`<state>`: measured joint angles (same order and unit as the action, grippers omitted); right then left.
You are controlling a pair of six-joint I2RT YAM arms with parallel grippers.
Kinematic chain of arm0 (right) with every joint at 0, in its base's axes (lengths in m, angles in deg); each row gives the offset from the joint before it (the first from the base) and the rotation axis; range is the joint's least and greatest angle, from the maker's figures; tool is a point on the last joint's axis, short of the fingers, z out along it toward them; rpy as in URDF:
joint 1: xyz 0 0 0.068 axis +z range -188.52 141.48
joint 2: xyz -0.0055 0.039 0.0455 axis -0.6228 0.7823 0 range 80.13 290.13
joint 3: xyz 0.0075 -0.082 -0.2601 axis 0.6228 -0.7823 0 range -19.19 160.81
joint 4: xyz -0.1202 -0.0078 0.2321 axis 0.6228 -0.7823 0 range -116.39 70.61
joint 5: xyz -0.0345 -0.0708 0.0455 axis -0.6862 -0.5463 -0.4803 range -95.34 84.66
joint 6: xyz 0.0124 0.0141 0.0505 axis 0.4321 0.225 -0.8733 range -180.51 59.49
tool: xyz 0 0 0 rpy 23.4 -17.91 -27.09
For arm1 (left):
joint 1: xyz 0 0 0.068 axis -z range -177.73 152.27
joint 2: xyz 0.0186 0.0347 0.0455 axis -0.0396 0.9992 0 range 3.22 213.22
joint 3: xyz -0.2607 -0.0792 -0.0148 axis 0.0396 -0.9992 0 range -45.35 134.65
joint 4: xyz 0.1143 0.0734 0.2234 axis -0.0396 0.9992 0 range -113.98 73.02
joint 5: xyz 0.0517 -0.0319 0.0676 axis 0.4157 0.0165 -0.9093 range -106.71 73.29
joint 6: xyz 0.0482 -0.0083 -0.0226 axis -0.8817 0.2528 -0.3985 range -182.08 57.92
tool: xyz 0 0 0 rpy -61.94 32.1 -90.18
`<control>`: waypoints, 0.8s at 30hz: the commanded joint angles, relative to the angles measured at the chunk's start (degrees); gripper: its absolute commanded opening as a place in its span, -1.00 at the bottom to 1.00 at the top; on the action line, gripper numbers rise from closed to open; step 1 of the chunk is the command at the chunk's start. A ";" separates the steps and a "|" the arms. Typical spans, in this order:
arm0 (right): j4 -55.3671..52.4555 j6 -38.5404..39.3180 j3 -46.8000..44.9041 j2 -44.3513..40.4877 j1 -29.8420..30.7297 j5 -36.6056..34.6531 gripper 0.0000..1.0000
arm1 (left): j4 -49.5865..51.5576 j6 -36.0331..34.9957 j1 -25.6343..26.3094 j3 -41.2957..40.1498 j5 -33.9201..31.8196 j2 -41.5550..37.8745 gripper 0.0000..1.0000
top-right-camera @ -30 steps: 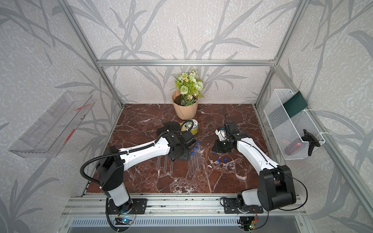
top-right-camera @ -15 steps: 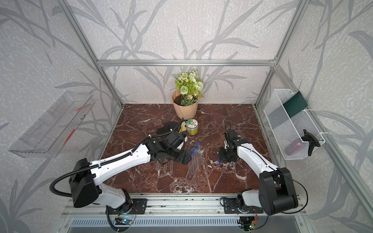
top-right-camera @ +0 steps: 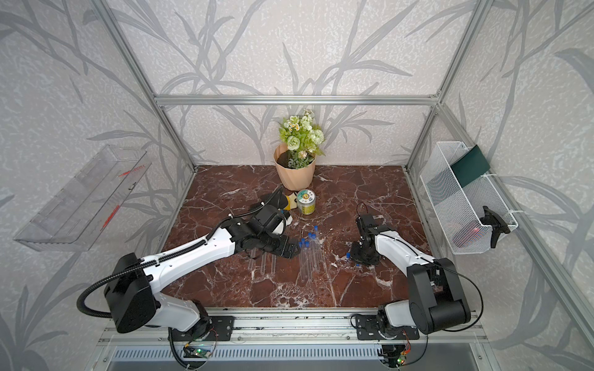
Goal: Remove stoppers from test tubes
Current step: Place the stopper at the center of the board.
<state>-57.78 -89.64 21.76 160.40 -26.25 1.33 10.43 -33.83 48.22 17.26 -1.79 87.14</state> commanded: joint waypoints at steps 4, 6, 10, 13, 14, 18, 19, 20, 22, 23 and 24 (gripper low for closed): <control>3.10 0.46 -1.32 0.59 0.16 0.88 -0.94 | -1.87 2.96 0.01 -0.88 1.82 1.34 0.89; 3.62 0.41 -1.82 0.42 0.12 0.88 -0.91 | -1.67 3.13 0.01 -0.95 0.80 1.05 0.90; 4.61 0.54 -2.45 -0.33 0.12 0.93 -0.79 | 0.21 3.05 -0.01 0.32 -1.02 1.96 0.90; 4.66 0.94 -2.06 -0.42 0.12 1.40 -0.70 | 0.99 3.52 -0.07 1.34 -1.59 3.22 0.90; 4.56 1.08 -1.89 -0.60 0.21 1.49 -0.67 | 1.07 3.81 -0.03 1.69 -1.64 3.67 0.90; 3.93 1.78 -1.55 -2.32 0.48 1.57 -0.49 | 1.70 4.44 -0.03 2.50 -2.31 5.01 0.89; 3.80 1.99 -1.41 -2.81 0.49 1.71 -0.42 | 1.81 4.60 -0.07 2.59 -2.59 5.25 0.89; 3.74 2.25 -1.29 -3.37 0.52 1.94 -0.36 | 1.97 4.85 -0.07 2.67 -2.87 5.51 0.89; 3.43 2.61 -0.90 -4.34 0.56 2.45 -0.24 | 2.38 5.48 -0.03 2.83 -3.41 6.06 0.89; 3.09 2.94 -0.71 -4.86 0.65 2.74 -0.18 | 2.55 5.79 -0.07 3.09 -3.58 6.44 0.89; 3.14 3.26 -0.46 -5.46 0.81 3.05 -0.11 | 2.84 6.09 -0.08 3.34 -3.58 6.92 0.88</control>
<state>-53.60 -87.71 19.75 157.10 -25.92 3.39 11.46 -29.00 48.22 18.37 -3.60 93.10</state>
